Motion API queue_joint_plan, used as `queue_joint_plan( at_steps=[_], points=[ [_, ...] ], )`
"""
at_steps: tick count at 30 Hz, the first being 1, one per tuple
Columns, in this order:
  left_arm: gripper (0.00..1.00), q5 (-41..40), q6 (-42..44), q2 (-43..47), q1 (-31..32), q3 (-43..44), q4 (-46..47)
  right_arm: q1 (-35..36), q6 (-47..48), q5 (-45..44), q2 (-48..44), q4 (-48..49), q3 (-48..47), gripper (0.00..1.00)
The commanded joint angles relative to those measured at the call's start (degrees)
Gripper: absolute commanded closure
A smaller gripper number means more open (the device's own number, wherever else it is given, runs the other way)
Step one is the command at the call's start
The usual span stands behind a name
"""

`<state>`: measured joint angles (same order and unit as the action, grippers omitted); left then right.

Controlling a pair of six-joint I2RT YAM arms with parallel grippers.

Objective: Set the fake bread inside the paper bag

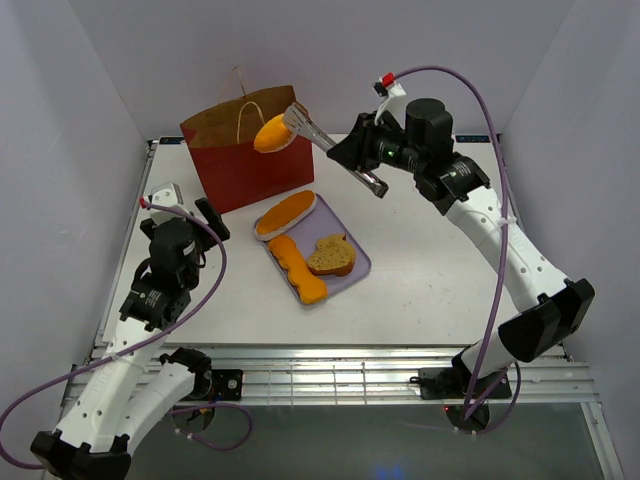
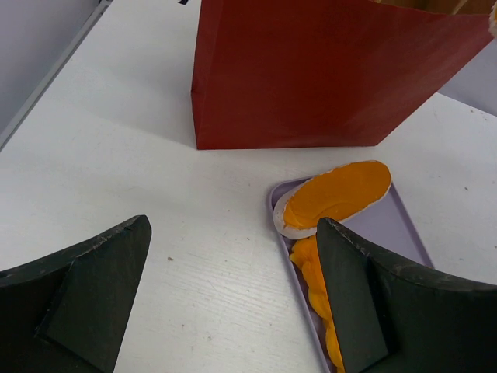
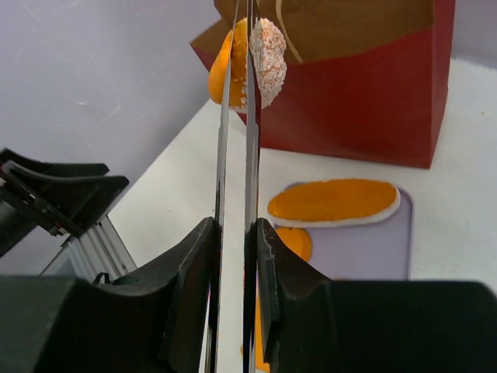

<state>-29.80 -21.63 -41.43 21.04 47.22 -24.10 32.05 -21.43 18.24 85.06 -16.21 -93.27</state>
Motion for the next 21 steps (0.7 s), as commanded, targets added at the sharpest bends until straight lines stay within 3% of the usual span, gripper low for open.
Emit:
queue_joint_plan(
  at_steps=[1, 6, 9, 13, 21],
  points=[
    [0.02, -4.03, -0.52, -0.58, -0.38, -0.73, 0.81, 1.17, 0.07, 3.03, 4.22, 3.11, -8.73, 0.69],
    [0.02, -4.48, 0.18, -0.67, -0.47, -0.99, 1.16, 1.26, -0.27, 4.52, 10.3, 2.32, -19.12, 0.68],
    [0.14, -2.46, 1.06, -1.28, -0.47, -0.99, 1.68, 1.35, -1.33, 5.93, 13.64, 4.69, -22.82, 0.68],
    [0.03, -3.42, 0.71, -2.16, -0.47, -0.82, 1.69, 1.35, -3.52, 7.34, 19.17, 6.1, -27.83, 0.68],
    [0.02, -3.77, 0.27, -2.69, -0.47, -0.9, 1.6, 1.35, -6.25, 6.37, 25.59, 10.57, -33.99, 0.68]
  ],
)
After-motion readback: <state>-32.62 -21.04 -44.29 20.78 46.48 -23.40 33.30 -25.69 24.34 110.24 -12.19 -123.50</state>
